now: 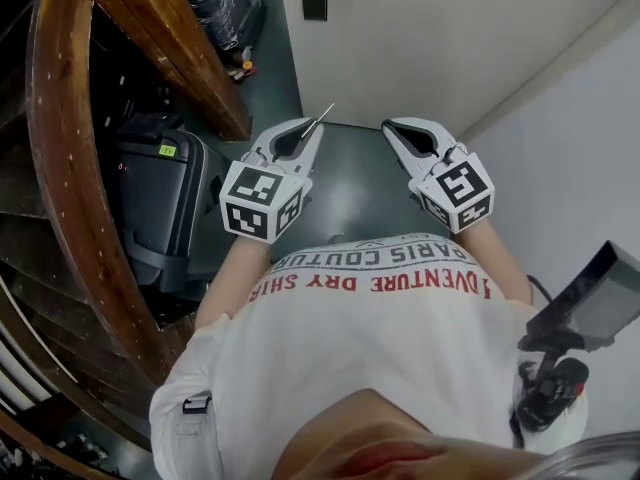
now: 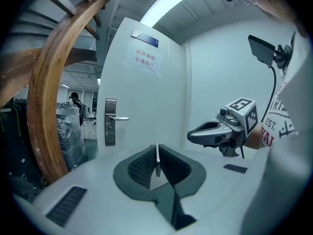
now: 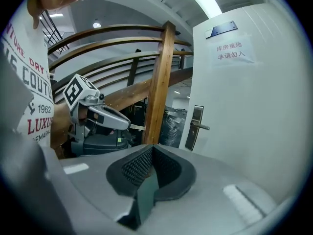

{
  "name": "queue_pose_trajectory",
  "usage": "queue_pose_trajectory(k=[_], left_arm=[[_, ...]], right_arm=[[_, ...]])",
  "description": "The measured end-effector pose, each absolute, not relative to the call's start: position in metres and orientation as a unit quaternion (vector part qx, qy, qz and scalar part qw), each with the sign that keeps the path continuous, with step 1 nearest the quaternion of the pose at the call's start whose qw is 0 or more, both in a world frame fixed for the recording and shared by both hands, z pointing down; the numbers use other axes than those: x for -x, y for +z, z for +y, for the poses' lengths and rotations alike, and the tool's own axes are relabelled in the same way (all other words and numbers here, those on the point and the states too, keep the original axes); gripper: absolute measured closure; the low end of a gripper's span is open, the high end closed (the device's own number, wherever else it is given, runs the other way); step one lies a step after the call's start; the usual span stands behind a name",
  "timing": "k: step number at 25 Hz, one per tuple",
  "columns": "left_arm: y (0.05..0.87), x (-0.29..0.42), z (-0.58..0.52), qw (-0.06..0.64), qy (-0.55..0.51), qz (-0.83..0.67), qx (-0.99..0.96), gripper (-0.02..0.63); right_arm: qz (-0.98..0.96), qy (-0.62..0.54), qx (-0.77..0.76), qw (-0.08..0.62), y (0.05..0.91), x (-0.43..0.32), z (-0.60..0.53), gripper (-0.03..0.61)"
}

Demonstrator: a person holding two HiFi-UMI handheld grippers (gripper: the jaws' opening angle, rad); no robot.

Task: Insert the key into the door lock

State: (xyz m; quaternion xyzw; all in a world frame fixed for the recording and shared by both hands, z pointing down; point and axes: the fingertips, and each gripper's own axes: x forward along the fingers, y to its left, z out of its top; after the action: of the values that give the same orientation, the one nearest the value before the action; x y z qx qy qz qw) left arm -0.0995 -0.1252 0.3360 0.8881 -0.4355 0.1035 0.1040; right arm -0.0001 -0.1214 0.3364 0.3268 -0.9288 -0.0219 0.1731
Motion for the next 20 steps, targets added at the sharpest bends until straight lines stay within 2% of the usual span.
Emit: queue_pose_trajectory(k=[20], left_arm=[[0.349,0.097,-0.278,0.106,0.107,-0.434,-0.888,0.591]], right_arm=[[-0.942,-0.05,-0.295,0.151,0.342,0.022,-0.283,0.575]])
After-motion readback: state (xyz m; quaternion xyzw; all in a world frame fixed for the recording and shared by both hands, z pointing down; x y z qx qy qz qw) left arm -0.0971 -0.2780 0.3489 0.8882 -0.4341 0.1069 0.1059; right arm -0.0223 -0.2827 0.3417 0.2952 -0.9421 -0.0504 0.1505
